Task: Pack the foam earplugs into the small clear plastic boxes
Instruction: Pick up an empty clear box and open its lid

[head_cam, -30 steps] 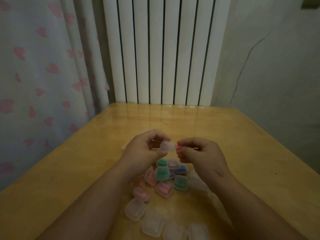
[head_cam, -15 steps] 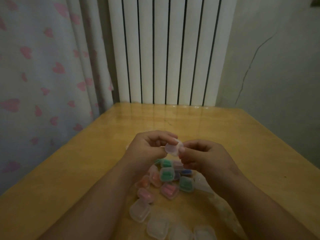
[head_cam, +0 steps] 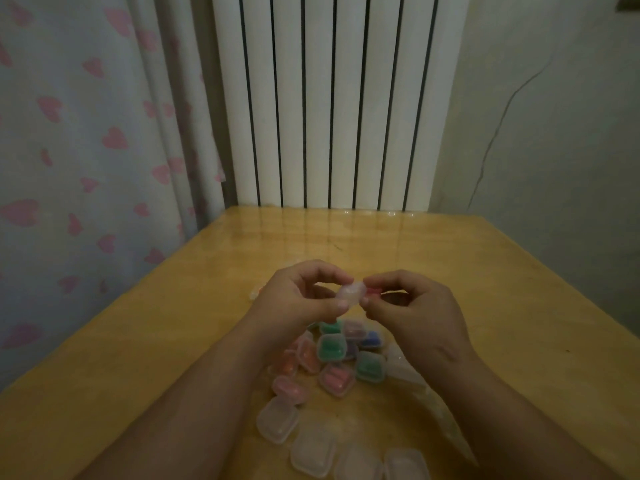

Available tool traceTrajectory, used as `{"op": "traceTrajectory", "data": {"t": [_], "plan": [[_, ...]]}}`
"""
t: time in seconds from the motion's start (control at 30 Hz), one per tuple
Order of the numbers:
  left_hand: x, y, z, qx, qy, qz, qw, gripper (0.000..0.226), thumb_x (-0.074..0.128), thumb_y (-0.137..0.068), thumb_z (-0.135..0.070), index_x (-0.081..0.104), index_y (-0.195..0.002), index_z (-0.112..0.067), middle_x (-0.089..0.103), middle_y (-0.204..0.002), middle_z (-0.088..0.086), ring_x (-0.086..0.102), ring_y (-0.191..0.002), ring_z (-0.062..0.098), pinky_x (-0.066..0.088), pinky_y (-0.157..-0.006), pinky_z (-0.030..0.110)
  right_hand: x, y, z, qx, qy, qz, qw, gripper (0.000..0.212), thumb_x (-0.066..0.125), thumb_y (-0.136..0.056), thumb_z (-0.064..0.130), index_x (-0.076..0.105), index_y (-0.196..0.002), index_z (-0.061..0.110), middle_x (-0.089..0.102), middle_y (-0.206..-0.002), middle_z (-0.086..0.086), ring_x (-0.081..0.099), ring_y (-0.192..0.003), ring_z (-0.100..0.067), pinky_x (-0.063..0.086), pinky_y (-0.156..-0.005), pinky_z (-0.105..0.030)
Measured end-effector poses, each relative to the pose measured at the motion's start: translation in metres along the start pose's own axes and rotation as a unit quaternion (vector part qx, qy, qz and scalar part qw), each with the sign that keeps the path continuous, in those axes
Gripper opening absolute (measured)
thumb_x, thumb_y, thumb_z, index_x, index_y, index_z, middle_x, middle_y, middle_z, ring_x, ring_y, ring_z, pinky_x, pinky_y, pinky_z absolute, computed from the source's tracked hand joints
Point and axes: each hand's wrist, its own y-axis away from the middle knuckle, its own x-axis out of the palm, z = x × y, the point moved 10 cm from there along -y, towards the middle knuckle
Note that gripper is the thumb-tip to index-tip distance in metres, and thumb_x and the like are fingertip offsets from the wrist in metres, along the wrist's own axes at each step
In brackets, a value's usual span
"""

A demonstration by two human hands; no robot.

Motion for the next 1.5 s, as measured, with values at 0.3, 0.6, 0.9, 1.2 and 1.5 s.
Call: {"op": "traceTrajectory", "data": {"t": [0.3,0.6,0.9,1.2,1.5], "plan": [[0.007,0.002,0.002,-0.016,0.037,0.031,0.999,0.028,0.081,-0.066,-0.03,0.07,-0.093,-0.03,0.072,-0.106,0.002,0.068,-0.105,0.026,0.055,-0.094,0.047,-0.002,0.0,0.002,-0.019,0.041,-0.029,0.999,0.018,0.081,-0.075,0.022,0.069,-0.086,0.03,0.07,-0.079,0.012,0.065,-0.073,0.001,0.056,-0.064,-0.018],[-0.004,0.0,-0.006,0.017,0.0,-0.029,0.999,0.022,0.073,-0.07,-0.019,0.068,-0.084,-0.034,0.068,-0.086,-0.009,0.068,-0.091,0.02,0.054,-0.091,0.045,0.002,-0.001,-0.008,0.034,0.051,0.0,0.998,0.012,0.065,-0.088,0.012,0.069,-0.084,0.023,0.069,-0.074,0.001,0.064,-0.063,-0.007,0.059,-0.064,-0.03],[0.002,0.001,-0.006,0.029,0.047,-0.019,0.998,0.031,0.07,-0.078,0.014,0.066,-0.091,-0.014,0.075,-0.104,0.007,0.071,-0.103,0.017,0.057,-0.088,0.032,0.029,0.008,-0.025,0.162,-0.119,0.103,0.974,0.015,0.06,-0.088,0.004,0.074,-0.088,0.004,0.067,-0.072,-0.013,0.061,-0.061,-0.016,0.05,-0.058,-0.028],[-0.012,-0.002,-0.009,0.061,-0.069,-0.068,0.993,0.035,0.081,-0.072,0.001,0.07,-0.073,-0.032,0.071,-0.103,-0.007,0.07,-0.09,0.007,0.056,-0.077,0.026,0.029,0.007,-0.027,0.16,-0.121,0.097,0.975,0.01,0.071,-0.085,0.017,0.076,-0.091,0.011,0.066,-0.07,-0.005,0.057,-0.058,-0.01,0.049,-0.056,-0.023],[-0.005,0.002,-0.018,0.123,-0.233,-0.096,0.96,0.032,0.08,-0.077,-0.019,0.072,-0.106,-0.027,0.067,-0.097,-0.011,0.067,-0.091,0.002,0.058,-0.08,0.022,0.024,0.005,-0.03,0.16,-0.13,0.072,0.976,0.005,0.072,-0.084,0.012,0.076,-0.087,0.011,0.065,-0.069,-0.006,0.057,-0.06,-0.012,0.049,-0.056,-0.025]]}}
